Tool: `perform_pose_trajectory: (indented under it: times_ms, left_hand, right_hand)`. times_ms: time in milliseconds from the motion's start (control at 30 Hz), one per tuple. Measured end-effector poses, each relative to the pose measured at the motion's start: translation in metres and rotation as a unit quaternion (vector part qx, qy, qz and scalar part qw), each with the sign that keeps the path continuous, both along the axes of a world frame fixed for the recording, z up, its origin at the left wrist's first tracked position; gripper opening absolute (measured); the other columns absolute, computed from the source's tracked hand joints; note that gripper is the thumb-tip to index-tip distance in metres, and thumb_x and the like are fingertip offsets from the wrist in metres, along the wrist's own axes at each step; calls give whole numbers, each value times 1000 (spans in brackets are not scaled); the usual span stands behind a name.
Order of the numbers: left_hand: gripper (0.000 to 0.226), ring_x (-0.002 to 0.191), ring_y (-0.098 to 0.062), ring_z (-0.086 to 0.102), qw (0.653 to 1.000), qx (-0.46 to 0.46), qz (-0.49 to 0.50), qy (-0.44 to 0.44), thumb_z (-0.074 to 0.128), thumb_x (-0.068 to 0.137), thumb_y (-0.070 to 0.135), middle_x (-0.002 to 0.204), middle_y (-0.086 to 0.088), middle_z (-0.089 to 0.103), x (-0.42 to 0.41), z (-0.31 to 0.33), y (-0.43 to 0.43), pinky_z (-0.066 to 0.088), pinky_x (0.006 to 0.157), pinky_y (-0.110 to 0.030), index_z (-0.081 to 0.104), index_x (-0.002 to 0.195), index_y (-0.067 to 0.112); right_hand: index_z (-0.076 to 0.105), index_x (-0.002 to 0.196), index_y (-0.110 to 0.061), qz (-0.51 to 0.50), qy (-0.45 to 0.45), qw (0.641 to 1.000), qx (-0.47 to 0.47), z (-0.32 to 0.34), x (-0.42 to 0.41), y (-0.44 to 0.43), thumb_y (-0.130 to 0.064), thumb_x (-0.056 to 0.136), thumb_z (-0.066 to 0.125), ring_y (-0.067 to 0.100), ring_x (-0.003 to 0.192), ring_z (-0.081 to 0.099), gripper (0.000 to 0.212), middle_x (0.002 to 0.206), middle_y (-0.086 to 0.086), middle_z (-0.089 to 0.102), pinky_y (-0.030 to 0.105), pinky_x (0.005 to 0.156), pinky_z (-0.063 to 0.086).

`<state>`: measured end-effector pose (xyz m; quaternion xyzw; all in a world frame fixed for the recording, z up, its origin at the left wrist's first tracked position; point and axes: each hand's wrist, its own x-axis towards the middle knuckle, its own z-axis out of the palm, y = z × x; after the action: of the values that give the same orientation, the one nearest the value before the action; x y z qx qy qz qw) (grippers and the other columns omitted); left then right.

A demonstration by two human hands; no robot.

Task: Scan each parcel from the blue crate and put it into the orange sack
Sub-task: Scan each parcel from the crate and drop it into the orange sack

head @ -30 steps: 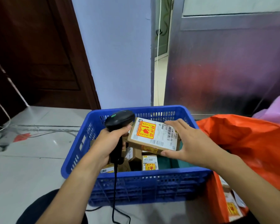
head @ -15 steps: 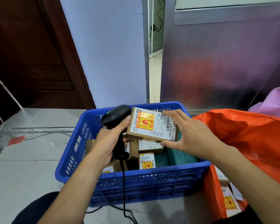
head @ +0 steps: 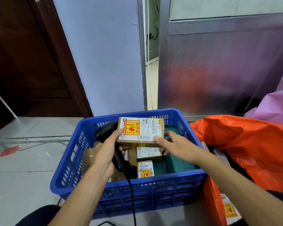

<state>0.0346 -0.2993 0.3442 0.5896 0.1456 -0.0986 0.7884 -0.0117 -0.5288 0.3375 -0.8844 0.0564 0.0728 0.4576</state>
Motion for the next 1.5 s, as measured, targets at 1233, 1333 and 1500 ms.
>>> perform_pose_trajectory:
  times_ms: [1233,1333,1500]
  left_hand:
    - [28,68,-17,61,982,56,-177,-36,73,97,31,100,-6,81,-21,-12,-27,52,71,-32,70,121,17]
    - [40,76,-22,65,979,25,-189,-67,74,90,40,101,-13,80,-19,-7,-22,53,79,-36,71,123,18]
    - [55,59,-18,54,977,2,-199,-79,80,77,36,68,-5,58,-19,-5,-17,54,75,-39,71,119,2]
  right_hand:
    - [65,113,-27,-176,-186,910,328,18,12,-3,-17,89,79,8,93,76,30,112,-5,77,21,70,61]
    - [60,110,-32,-151,-183,933,271,21,12,-12,-19,87,80,-1,89,74,33,106,-15,74,15,68,59]
    - [52,124,-28,-163,-165,973,20,17,11,-27,-49,79,83,6,99,71,59,115,-12,70,30,79,61]
